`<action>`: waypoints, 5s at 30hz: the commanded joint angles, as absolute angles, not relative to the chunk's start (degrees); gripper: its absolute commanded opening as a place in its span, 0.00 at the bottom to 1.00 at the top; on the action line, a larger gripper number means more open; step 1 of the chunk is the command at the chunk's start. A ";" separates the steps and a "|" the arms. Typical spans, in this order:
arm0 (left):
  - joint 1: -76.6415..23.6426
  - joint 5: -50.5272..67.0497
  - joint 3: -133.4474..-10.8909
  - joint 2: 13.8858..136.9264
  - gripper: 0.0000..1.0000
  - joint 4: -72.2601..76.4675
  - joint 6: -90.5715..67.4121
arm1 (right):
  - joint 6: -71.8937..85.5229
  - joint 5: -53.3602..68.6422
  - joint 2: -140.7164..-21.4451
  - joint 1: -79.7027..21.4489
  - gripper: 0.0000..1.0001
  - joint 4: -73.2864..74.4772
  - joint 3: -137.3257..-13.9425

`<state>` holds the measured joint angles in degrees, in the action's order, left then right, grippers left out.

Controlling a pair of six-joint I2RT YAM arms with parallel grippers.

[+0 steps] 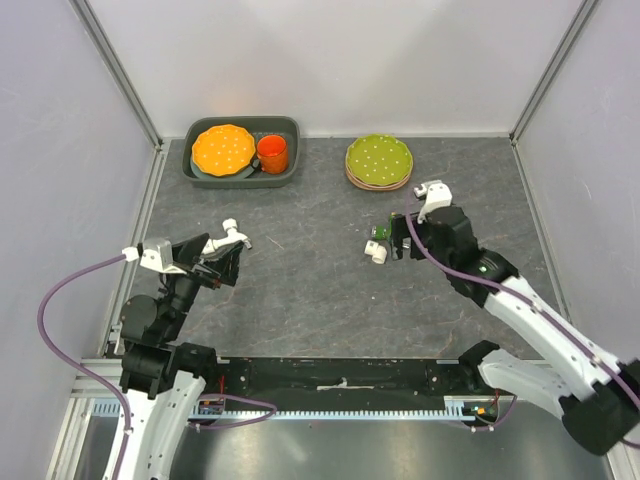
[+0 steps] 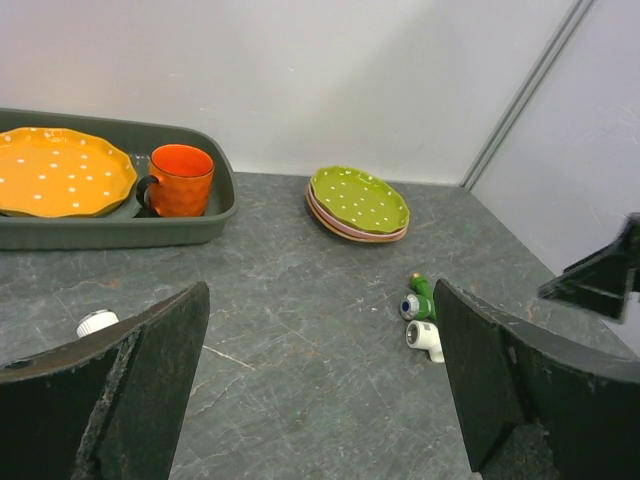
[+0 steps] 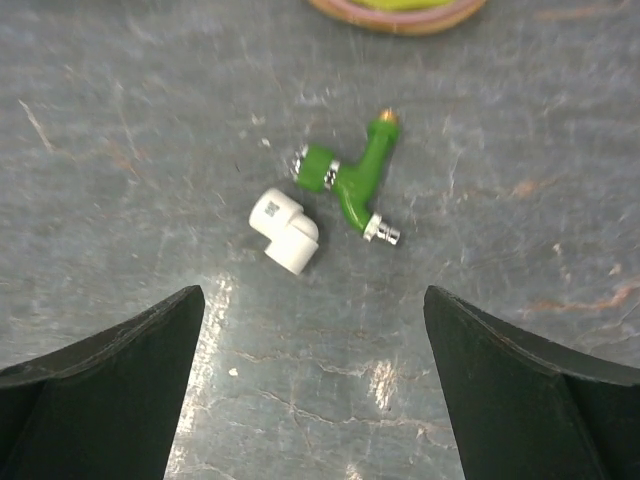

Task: Install the water faucets

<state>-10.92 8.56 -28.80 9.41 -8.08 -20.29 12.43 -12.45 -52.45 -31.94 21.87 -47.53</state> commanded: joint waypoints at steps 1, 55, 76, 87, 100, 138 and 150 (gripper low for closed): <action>-12.56 6.07 -29.36 8.00 0.99 -9.23 -17.49 | 17.91 -14.84 -61.05 -31.73 0.98 21.54 -50.45; -15.91 4.75 -29.09 5.54 0.98 -10.81 -14.59 | 13.09 -12.57 -101.33 -47.72 0.98 7.38 -62.30; -15.82 3.52 -29.35 10.98 0.98 -11.25 -15.64 | 13.36 -14.84 -98.82 -55.20 0.98 2.46 -65.06; -15.73 10.70 -36.56 41.02 1.00 -17.05 -34.68 | 22.32 -22.58 -76.84 -41.59 0.98 2.28 -45.45; -28.99 -2.80 -45.08 68.36 0.99 -12.83 -55.28 | 22.50 -33.66 -54.94 -36.56 0.98 2.29 -32.88; -45.44 -27.95 -68.12 103.89 0.99 -27.25 -42.28 | 22.85 -35.51 -56.08 -36.56 0.98 -1.32 -30.32; -45.44 -19.60 -69.43 97.56 0.99 -22.50 -37.18 | 22.76 -34.72 -56.25 -36.56 0.98 -1.32 -30.41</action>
<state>-45.12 -22.09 -65.98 99.98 -26.26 -41.21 22.55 -35.14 -56.23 -36.82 0.80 -30.37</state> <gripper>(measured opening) 0.992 0.982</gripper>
